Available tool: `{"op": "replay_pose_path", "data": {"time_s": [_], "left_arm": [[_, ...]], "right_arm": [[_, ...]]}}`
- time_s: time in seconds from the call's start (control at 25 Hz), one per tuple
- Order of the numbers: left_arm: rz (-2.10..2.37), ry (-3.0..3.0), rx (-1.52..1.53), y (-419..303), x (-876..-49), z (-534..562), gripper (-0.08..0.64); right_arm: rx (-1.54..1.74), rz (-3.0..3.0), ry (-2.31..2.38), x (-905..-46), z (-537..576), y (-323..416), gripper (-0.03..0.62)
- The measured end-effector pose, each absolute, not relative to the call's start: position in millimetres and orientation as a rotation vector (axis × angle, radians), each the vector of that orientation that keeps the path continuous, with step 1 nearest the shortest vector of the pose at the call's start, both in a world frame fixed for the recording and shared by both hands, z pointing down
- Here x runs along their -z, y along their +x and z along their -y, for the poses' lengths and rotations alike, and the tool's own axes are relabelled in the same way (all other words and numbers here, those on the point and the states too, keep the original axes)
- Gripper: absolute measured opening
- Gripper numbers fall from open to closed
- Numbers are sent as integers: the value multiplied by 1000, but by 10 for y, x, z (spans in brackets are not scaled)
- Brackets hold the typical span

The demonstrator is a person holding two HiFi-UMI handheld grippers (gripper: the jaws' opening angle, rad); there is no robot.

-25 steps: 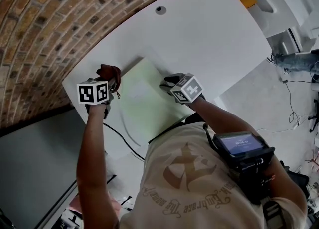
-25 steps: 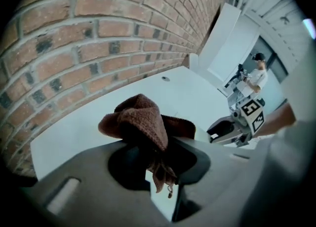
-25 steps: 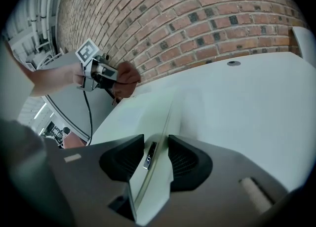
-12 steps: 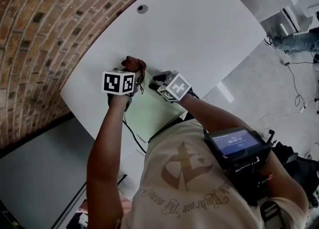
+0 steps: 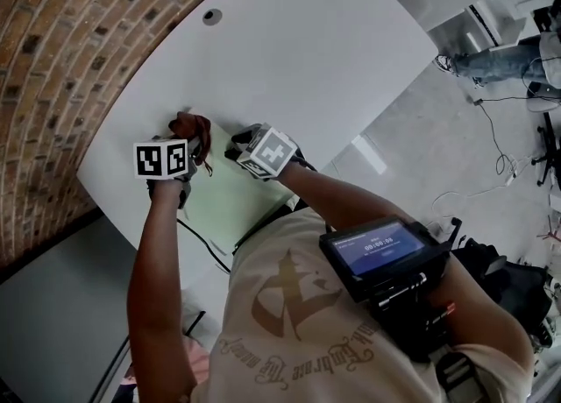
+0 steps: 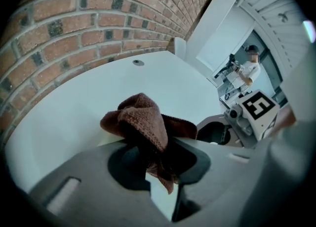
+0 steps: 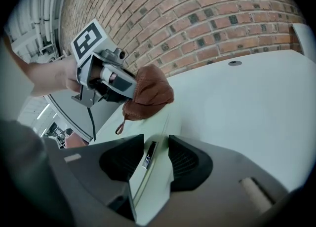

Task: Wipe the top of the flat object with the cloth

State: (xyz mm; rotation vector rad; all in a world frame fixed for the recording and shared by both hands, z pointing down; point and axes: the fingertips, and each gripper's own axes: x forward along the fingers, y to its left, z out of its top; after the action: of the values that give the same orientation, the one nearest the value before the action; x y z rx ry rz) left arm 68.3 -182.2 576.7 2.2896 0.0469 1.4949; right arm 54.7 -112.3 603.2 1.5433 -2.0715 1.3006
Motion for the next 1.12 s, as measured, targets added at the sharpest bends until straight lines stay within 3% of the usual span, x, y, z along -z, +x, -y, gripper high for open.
{"op": "replay_pose_path", "data": {"time_s": [1.12], "left_arm": [[607,2100,-1333,-1344,-5666,2279,86]], "right_arm": [[-1299,2095,1512,-6032,1069,576,170]]}}
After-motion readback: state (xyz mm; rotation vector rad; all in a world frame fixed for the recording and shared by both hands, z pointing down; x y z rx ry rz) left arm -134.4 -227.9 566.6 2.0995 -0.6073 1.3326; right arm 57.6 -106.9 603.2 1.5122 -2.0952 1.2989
